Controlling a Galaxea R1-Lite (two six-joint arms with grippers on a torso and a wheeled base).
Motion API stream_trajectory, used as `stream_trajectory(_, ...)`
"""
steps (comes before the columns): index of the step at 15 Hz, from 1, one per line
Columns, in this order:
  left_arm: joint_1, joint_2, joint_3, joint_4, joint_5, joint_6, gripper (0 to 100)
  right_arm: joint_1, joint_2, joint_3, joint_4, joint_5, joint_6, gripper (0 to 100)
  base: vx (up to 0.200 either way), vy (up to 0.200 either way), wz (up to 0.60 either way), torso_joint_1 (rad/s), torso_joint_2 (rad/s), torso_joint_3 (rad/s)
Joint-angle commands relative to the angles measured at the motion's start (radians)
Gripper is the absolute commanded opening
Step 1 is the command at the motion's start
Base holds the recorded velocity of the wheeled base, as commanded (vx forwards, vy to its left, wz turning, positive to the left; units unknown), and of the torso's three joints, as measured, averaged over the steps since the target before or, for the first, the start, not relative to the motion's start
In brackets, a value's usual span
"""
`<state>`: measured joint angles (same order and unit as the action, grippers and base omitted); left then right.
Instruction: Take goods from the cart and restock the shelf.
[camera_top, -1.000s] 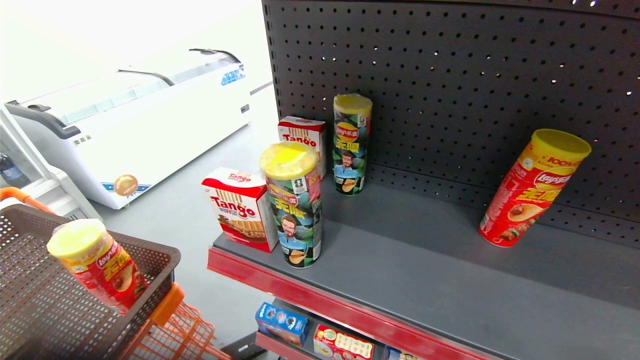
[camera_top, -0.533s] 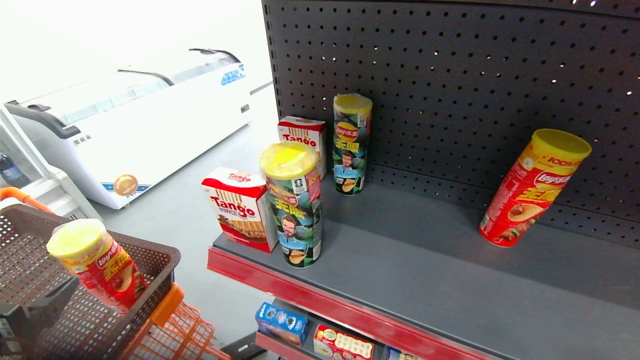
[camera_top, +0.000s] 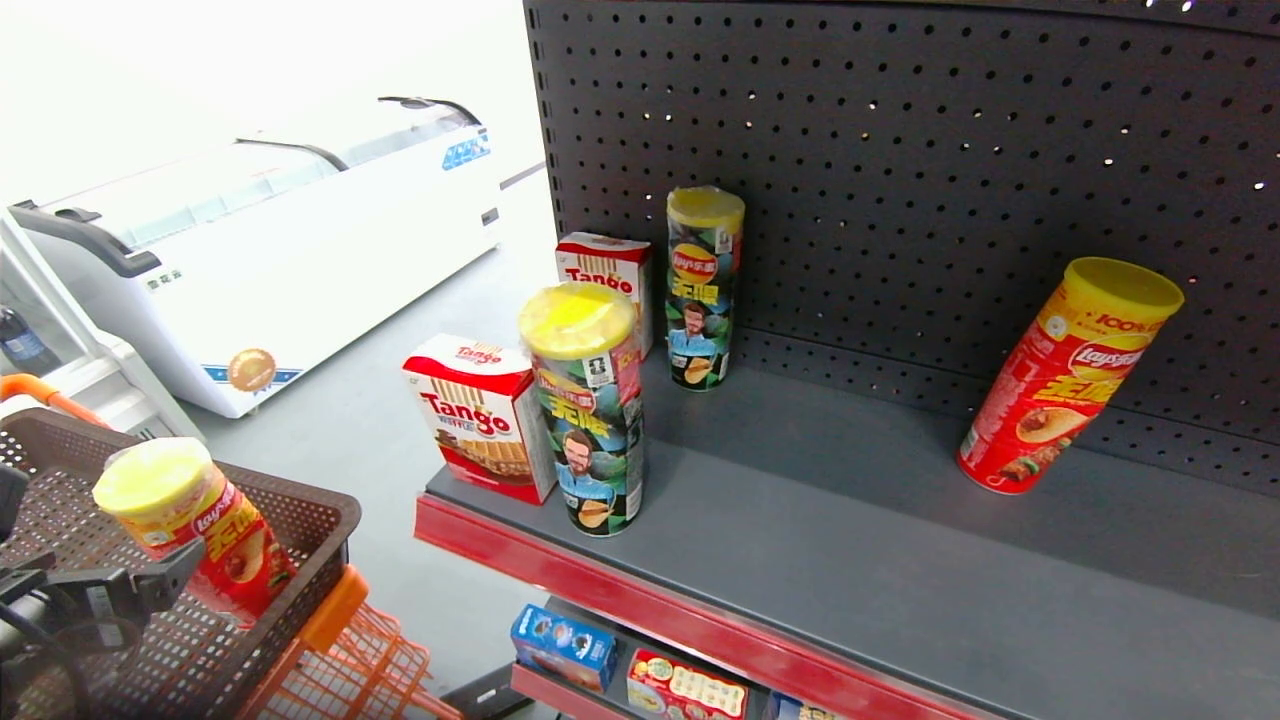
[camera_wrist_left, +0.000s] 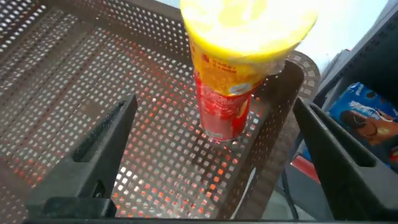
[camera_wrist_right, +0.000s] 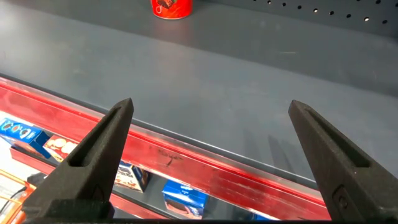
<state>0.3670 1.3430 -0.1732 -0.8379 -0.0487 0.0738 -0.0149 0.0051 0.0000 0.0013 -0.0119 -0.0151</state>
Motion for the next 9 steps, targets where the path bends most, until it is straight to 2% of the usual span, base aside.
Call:
stream_trajectory(1,-0.014,0.174,0.021,-0.099,-0.033,-0.002,100,0.000,0.001,0.000,0.000,0.000,0.000,100,0.000,0.000,0.00,0.000,0.00,0.000)
stream_trajectory(3,-0.019,0.252,0.032,-0.242,-0.086,-0.002,100,0.000,0.001,0.000,0.000,0.000,0.000,100,0.000,0.000,0.00,0.000,0.00,0.000)
stream_trajectory(5,-0.019,0.321,0.038,-0.359,-0.092,0.000,100,0.000,0.001,0.000,0.000,0.000,0.000,100,0.000,0.000,0.00,0.000,0.00,0.000)
stream_trajectory(9,-0.010,0.415,0.037,-0.491,-0.092,0.004,100,0.000,0.001,0.000,0.000,0.000,0.000,100,0.000,0.000,0.00,0.000,0.00,0.000)
